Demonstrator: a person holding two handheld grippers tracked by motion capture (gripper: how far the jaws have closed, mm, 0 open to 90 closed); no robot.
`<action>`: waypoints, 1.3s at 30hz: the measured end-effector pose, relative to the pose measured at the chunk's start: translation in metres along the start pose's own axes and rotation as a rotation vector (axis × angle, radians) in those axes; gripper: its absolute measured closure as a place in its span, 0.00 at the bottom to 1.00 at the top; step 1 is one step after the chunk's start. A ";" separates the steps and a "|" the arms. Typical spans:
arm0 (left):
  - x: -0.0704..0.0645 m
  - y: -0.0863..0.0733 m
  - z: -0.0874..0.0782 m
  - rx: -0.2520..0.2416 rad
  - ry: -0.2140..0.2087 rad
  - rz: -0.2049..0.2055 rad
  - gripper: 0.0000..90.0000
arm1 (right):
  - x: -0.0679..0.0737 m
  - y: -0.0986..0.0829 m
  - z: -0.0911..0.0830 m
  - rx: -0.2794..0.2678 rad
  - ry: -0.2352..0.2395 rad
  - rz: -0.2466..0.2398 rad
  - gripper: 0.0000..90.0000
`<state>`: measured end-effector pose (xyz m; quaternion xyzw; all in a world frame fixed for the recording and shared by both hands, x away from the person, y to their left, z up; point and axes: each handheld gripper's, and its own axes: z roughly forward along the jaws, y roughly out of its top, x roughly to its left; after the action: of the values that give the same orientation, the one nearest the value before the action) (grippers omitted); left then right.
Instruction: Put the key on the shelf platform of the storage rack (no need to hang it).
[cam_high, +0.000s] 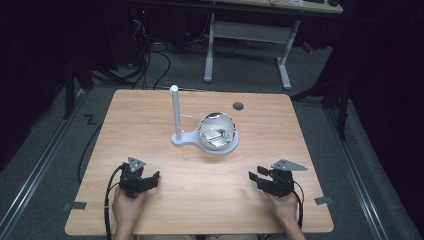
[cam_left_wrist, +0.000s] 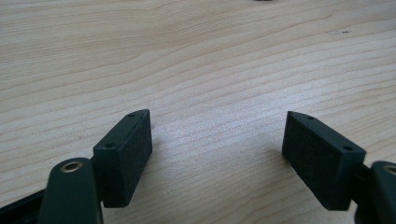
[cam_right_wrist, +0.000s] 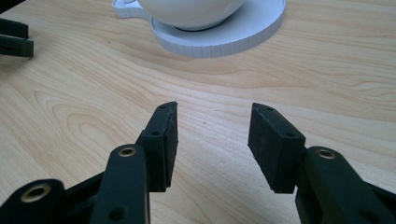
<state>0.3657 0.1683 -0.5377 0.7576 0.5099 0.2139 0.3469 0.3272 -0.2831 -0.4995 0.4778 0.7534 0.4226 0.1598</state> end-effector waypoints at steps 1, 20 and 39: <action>0.000 0.000 0.000 0.000 0.000 0.000 0.27 | 0.000 -0.001 0.002 0.002 0.004 0.004 0.59; 0.000 0.000 0.000 0.000 -0.001 0.000 0.27 | 0.004 -0.009 0.019 0.040 -0.024 -0.034 0.59; 0.000 0.000 0.000 0.001 -0.002 -0.001 0.27 | 0.007 -0.014 0.032 0.082 -0.074 -0.086 0.58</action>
<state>0.3656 0.1686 -0.5375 0.7578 0.5099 0.2127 0.3471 0.3358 -0.2641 -0.5280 0.4665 0.7835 0.3662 0.1856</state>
